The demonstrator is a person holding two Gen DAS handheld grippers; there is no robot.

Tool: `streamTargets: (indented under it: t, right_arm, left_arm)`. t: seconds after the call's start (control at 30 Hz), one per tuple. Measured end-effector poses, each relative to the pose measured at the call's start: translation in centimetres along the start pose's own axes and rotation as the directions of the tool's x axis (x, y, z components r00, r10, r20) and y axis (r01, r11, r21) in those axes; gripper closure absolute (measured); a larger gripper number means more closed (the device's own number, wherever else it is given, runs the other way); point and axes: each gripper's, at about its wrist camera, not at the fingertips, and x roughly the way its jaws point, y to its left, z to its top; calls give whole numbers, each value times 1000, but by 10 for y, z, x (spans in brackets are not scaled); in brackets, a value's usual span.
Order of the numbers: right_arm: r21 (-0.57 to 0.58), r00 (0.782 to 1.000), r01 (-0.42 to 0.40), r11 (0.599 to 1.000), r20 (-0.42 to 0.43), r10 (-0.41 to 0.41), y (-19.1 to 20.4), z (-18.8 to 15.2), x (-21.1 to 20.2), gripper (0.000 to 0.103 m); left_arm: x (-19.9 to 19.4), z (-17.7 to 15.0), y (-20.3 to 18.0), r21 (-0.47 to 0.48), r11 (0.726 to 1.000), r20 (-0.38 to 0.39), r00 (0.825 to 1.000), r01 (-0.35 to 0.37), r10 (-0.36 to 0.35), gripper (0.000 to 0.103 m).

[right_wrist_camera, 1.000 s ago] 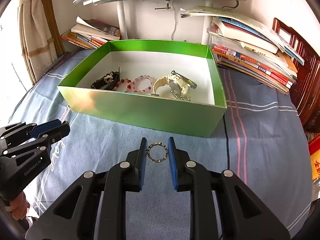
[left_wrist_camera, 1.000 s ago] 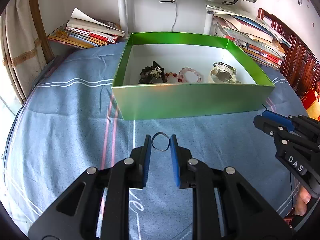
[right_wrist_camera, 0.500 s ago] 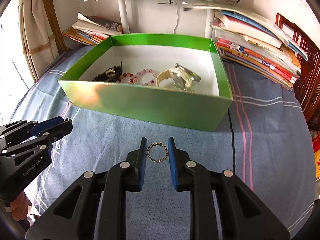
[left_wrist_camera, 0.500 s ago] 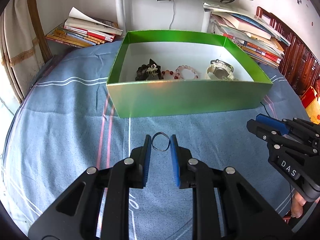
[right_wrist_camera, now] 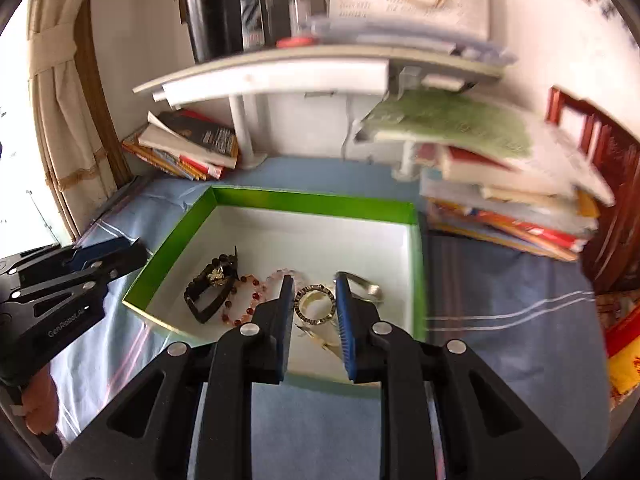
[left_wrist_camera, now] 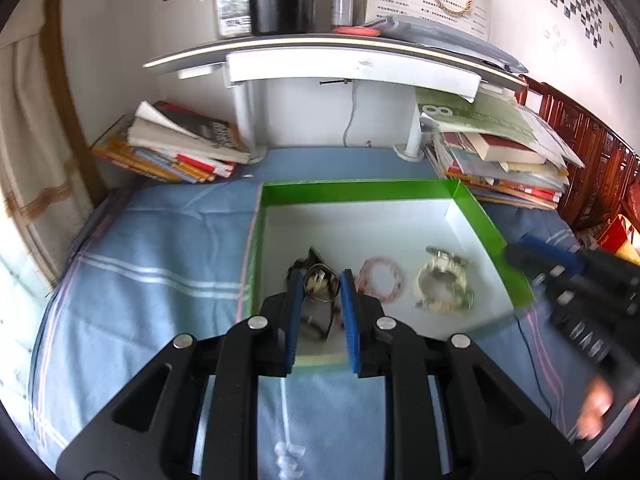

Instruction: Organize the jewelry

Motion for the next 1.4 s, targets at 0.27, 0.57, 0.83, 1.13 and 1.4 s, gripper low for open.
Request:
streamTargets:
  t: [0.27,0.57,0.83,1.13,1.4]
  right_arm:
    - [-8,997,18,1000,-72,-19,-1,-7,45,82]
    - [6,997,20,1000,-68,-20,-3,-10,44,62]
    - [46,987,108,993,112,-113,-5,-23,-22,18]
    - [65,955,171,983,234,-181,1,-50,-78,3]
    - [83,954,175,981,233,-190,8,-60,-91,3]
  left_arm:
    - [75,4,-21,21,1000,-137,991,8,-5,83]
    - [88,-1,-16,-2,1000,-166,986,7,-7,69]
    - [21,-17,-8,-33,995,-6,996,-92,91,38]
    - [-43,-51,-7,-49,994,97,990,-94,98,19]
    - [-69,-60,-18,-5,995,146,985,-97,97,14]
